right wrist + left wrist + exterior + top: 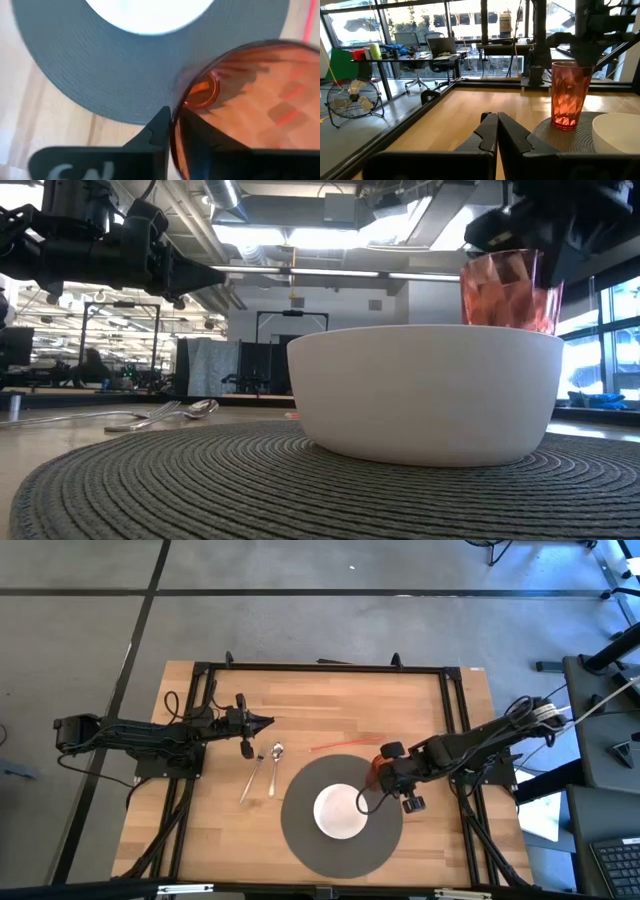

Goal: Pick & Place Utensil
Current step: Put the glass to the top right of the bowl on the table mat, then put the straw into the glass on the table mat

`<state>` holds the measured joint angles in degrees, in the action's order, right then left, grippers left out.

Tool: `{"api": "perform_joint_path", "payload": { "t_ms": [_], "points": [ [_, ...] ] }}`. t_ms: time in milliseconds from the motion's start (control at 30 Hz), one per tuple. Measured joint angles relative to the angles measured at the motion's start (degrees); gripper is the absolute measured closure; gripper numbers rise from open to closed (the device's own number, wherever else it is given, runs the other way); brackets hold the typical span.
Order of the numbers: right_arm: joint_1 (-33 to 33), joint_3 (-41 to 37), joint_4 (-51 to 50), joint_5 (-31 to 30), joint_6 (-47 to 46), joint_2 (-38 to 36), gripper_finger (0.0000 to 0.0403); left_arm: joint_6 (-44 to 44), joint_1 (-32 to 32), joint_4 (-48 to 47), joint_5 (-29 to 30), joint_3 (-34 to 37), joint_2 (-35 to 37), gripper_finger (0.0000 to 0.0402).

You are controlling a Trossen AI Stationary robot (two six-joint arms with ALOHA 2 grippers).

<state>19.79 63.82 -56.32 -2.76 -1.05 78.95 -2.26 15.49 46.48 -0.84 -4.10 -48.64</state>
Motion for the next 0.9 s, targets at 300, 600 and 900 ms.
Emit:
{"api": "perform_joint_path", "payload": {
  "t_ms": [300,600,900],
  "points": [
    [-0.1,5.4,-2.2,-0.2,1.5,0.1,0.0276,0.0,0.0,0.0,0.0,0.0,0.0,0.0398],
    [-0.2,16.5,-5.8,-3.8,11.1,-0.6,0.0237,-0.4,0.0,0.0,0.0,0.0,0.0,0.0400],
    [-14.1,20.9,-0.2,-2.1,19.8,-6.2,0.0322,0.0,0.0,0.0,-0.2,0.0,0.0,0.0396]
  ]
}}
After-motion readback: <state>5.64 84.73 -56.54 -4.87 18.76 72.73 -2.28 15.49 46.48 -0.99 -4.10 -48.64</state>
